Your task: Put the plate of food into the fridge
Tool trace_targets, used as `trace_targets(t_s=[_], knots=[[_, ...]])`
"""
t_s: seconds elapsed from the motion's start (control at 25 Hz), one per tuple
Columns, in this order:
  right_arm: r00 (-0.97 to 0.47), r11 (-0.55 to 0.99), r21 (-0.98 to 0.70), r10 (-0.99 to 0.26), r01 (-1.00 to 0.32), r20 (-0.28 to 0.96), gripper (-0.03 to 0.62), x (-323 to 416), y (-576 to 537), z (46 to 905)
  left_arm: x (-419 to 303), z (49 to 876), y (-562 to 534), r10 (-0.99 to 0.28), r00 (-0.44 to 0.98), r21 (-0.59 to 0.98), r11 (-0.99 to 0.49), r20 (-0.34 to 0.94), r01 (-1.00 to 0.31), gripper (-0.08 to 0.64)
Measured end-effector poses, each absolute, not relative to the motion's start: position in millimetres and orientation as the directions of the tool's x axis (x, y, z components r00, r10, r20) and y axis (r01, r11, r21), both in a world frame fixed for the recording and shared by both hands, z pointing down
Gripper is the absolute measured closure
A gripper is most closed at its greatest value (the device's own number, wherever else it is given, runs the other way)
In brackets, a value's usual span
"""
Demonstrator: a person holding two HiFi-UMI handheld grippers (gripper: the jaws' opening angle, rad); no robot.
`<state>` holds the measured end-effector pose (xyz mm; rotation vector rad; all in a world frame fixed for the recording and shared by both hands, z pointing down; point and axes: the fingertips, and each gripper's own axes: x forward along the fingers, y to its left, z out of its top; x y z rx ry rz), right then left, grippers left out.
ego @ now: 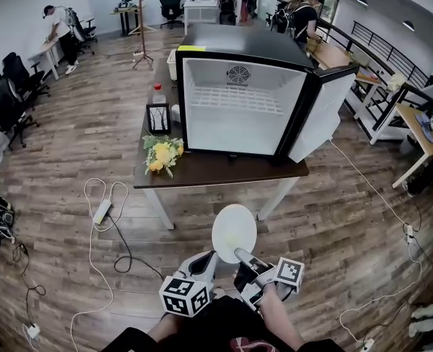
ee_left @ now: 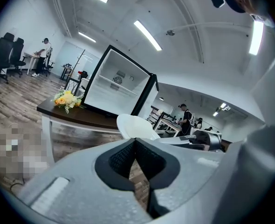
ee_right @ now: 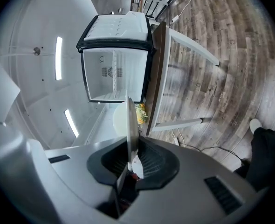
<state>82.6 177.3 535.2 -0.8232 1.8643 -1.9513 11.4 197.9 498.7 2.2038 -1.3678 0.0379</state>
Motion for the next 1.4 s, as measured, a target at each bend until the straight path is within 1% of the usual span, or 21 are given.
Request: trace_targets(t_s=[0.2, 0.4, 0.84, 1.08, 1.4], knots=[[-0.776, -0.102, -0.979, -0.598, -0.177, 0.202, 0.537, 107.7, 152.9, 537.4, 22.8, 512.0, 174.9, -0.825, 0.467, 0.449, -0.303, 0.317, -0.84, 0.555], [-0.766, -0.1, -0.982, -0.615, -0.159, 0.187, 0.538, 124.1, 140.3, 537.4, 32.9, 516.4, 165.2, -0.823, 0.467, 0.442, -0.305, 0.323, -0.844, 0.555], [-0.769, -0.131, -0.98, -0.606, -0.152, 0.201, 0.537, 125.5, 140.9, 547.6, 36.6, 523.9, 154.5, -0.813, 0.468, 0.444, -0.298, 0.347, -0.845, 0.555], [-0.759, -0.134, -0.98, -0.619, -0.149, 0.2, 0.537, 126.5, 127.0, 549.4, 41.6, 524.0, 139.3, -0.802, 0.493, 0.44, -0.329, 0.337, -0.836, 0.555], [-0.74, -0.146, -0.978, -0.64, -0.148, 0.207, 0.537, 111.7, 84.1, 550.9, 18.3, 522.0, 95.5, -0.797, 0.501, 0.43, -0.343, 0.338, -0.835, 0.555]])
